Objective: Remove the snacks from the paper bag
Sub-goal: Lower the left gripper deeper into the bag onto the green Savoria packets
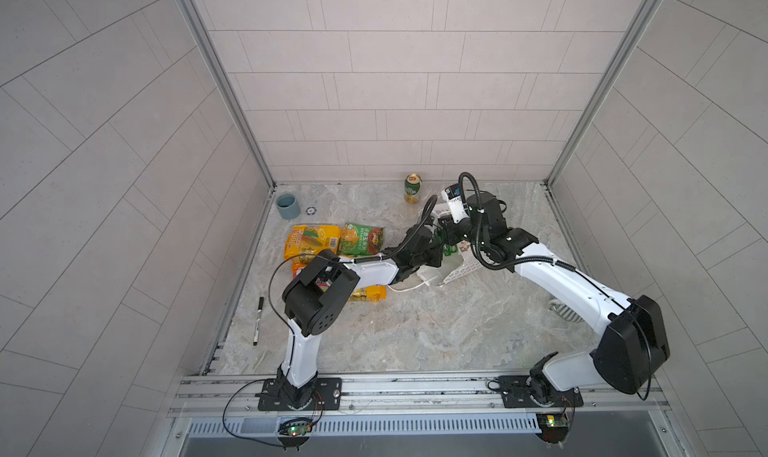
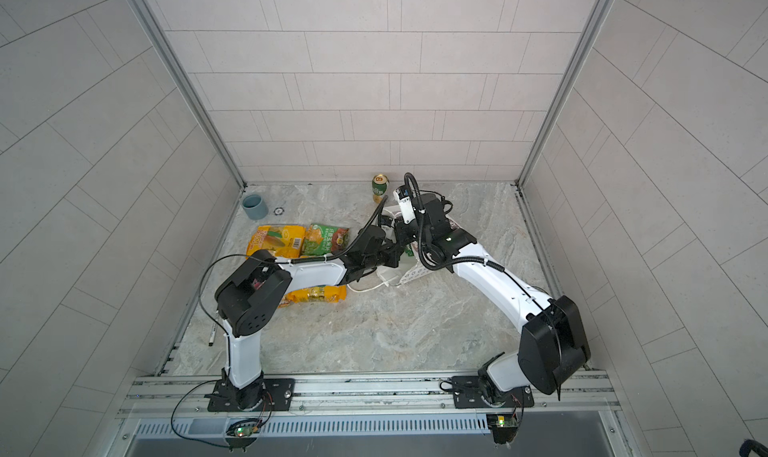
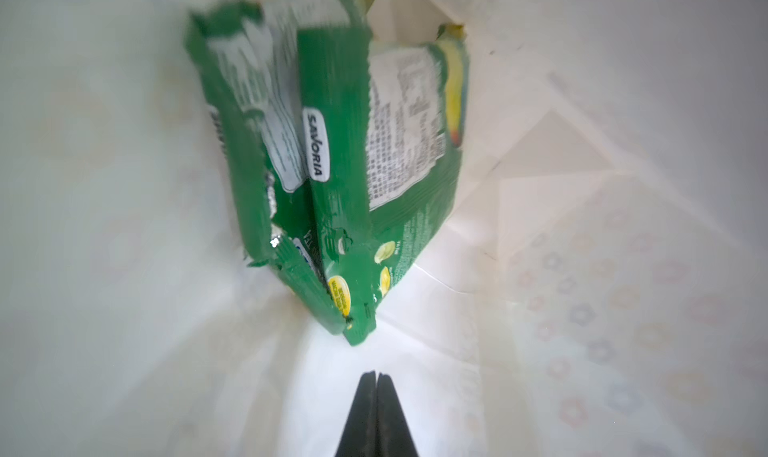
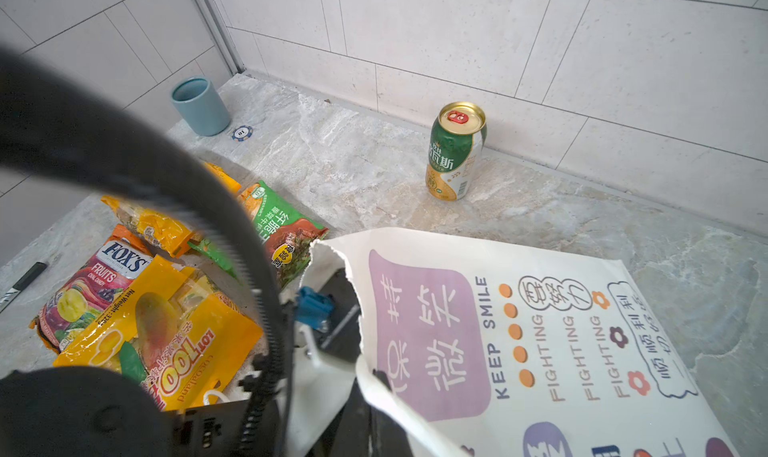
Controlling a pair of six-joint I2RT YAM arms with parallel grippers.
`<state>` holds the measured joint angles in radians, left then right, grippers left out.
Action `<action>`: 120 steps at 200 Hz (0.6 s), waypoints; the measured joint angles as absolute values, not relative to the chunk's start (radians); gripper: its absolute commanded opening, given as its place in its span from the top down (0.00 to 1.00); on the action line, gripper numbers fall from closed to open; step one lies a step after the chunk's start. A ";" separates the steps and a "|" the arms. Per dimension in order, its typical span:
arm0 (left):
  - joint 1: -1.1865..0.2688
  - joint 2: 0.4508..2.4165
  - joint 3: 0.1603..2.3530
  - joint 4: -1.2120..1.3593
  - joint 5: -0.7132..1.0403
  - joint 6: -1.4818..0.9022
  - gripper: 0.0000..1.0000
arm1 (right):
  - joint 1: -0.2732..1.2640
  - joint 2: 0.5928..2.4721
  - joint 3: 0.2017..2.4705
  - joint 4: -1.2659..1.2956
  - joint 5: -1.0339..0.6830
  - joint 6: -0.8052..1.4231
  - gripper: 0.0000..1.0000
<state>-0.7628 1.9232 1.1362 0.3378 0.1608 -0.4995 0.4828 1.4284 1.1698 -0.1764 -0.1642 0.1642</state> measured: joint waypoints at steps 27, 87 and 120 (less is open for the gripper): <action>-0.759 1.856 1.080 0.355 0.161 -0.500 1.00 | 0.479 1.428 1.170 -0.175 -0.164 0.167 1.00; -0.751 1.913 1.120 0.338 0.199 -0.497 0.45 | 0.479 1.428 1.170 -0.175 -0.166 0.170 1.00; -0.748 1.984 1.190 0.324 0.209 -0.498 0.39 | 0.479 1.428 1.170 -0.171 -0.176 0.171 1.00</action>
<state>-0.7483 1.9842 1.1904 0.3237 0.2089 -0.4984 0.4786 1.4284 1.1698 -0.1711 -0.1764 0.1707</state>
